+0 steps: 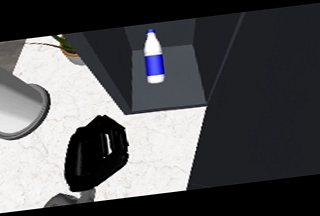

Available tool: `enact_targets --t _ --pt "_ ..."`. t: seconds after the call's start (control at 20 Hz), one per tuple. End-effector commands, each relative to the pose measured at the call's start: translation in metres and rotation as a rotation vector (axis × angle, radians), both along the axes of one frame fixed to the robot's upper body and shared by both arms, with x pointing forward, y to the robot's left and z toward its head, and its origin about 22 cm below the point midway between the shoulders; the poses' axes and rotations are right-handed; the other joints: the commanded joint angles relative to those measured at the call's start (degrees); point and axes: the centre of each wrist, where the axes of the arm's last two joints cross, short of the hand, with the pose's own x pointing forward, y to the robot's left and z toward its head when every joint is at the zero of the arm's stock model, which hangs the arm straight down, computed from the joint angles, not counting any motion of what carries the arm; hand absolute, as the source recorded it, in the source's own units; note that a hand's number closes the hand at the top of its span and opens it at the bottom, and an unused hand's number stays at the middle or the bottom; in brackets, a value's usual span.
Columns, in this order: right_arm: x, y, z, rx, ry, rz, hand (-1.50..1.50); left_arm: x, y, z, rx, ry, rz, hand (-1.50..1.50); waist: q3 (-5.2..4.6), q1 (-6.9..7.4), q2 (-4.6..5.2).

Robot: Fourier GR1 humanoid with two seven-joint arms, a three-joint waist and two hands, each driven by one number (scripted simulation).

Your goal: Pick up the bottled water, place it into the cabinet and close the cabinet

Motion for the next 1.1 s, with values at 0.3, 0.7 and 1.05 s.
enact_targets --t 0.3,0.7,1.05 --pt "-0.015 0.047 0.025 0.007 -0.009 0.19 1.5 -0.043 0.056 0.015 -0.019 0.0 0.044 1.5 -0.06 -0.1 0.12" --pt "0.007 0.113 0.017 -0.048 -0.189 0.159 1.5 -0.068 0.078 0.004 -0.025 -0.004 0.081 1.5 -0.14 0.72 0.11" --pt "0.043 0.121 0.03 -0.023 -0.153 -0.018 1.5 -0.078 0.105 0.006 -0.005 -0.011 0.073 1.5 -0.2 1.73 0.44"
